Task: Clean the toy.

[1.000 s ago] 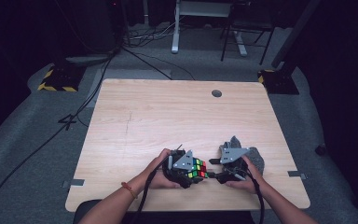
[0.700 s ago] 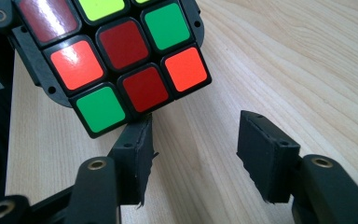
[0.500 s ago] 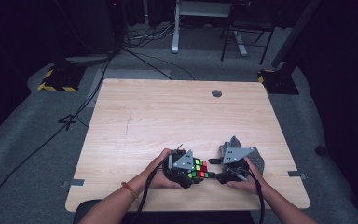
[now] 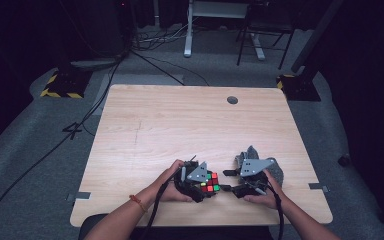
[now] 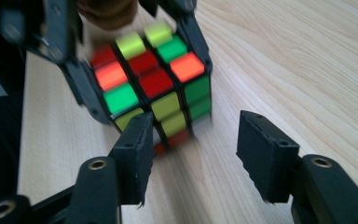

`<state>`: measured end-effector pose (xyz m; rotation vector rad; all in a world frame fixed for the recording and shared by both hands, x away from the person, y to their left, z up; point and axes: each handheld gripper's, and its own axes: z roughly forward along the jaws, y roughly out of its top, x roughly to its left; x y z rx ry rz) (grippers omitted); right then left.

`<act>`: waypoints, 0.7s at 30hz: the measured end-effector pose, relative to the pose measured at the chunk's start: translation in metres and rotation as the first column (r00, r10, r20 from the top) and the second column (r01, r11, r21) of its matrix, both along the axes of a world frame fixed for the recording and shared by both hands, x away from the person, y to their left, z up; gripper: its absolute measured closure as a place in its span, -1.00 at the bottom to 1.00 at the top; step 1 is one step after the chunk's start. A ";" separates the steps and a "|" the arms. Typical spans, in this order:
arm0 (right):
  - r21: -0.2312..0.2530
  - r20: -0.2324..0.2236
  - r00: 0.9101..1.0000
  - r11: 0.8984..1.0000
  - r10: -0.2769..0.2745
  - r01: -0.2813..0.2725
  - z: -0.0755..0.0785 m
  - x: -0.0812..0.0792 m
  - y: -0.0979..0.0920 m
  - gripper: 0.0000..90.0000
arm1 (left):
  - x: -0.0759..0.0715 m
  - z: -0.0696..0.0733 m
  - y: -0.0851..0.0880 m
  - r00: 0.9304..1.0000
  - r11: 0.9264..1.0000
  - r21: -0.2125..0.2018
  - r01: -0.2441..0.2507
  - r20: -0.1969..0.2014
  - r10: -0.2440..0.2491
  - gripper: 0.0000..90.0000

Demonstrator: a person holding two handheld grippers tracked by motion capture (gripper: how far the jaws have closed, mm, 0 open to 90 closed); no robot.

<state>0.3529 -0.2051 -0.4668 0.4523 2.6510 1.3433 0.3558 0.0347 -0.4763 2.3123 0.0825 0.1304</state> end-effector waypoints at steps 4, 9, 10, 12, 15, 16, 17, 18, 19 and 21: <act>-0.025 0.017 1.000 1.000 0.003 -0.003 0.000 -0.002 0.002 0.00 | 0.000 -0.002 0.000 1.000 1.000 0.011 -0.002 -0.009 0.002 -0.28; -0.057 0.033 0.999 0.998 -0.019 0.021 0.004 0.001 -0.006 -0.04 | 0.001 -0.002 0.002 1.000 1.000 0.027 -0.014 -0.027 0.015 -0.34; -0.064 0.040 0.999 0.997 -0.030 0.033 0.006 0.001 -0.009 -0.05 | 0.001 -0.003 0.004 0.999 1.000 0.024 -0.018 -0.037 0.018 -0.38; -0.074 0.053 0.997 0.996 -0.055 0.059 0.011 0.002 -0.016 -0.06 | -0.001 -0.003 0.008 0.999 0.999 0.021 -0.032 -0.033 0.033 -0.44; -0.097 0.107 0.988 0.988 -0.110 0.120 0.022 0.004 -0.032 -0.08 | -0.001 -0.003 0.012 0.997 0.998 0.029 -0.064 -0.031 0.064 -0.58; -0.101 0.121 0.984 0.985 -0.130 0.143 0.024 0.005 -0.038 -0.09 | -0.001 -0.004 0.013 0.997 0.997 0.029 -0.072 -0.033 0.073 -0.62; -0.097 0.134 0.979 0.981 -0.153 0.167 0.027 0.007 -0.044 -0.09 | -0.002 -0.005 0.014 0.996 0.997 0.032 -0.076 -0.036 0.077 -0.62; -0.088 0.141 0.975 0.978 -0.174 0.188 0.029 0.009 -0.050 -0.09 | -0.002 -0.006 0.014 0.996 0.996 0.037 -0.079 -0.038 0.080 -0.63; -0.088 0.142 0.971 0.975 -0.190 0.204 0.030 0.011 -0.056 -0.09 | -0.003 -0.007 0.014 0.996 0.996 0.043 -0.081 -0.037 0.083 -0.64; -0.123 0.159 0.963 0.963 -0.219 0.239 0.028 0.016 -0.066 -0.09 | -0.003 -0.008 0.013 0.996 0.996 0.046 -0.078 -0.036 0.079 -0.64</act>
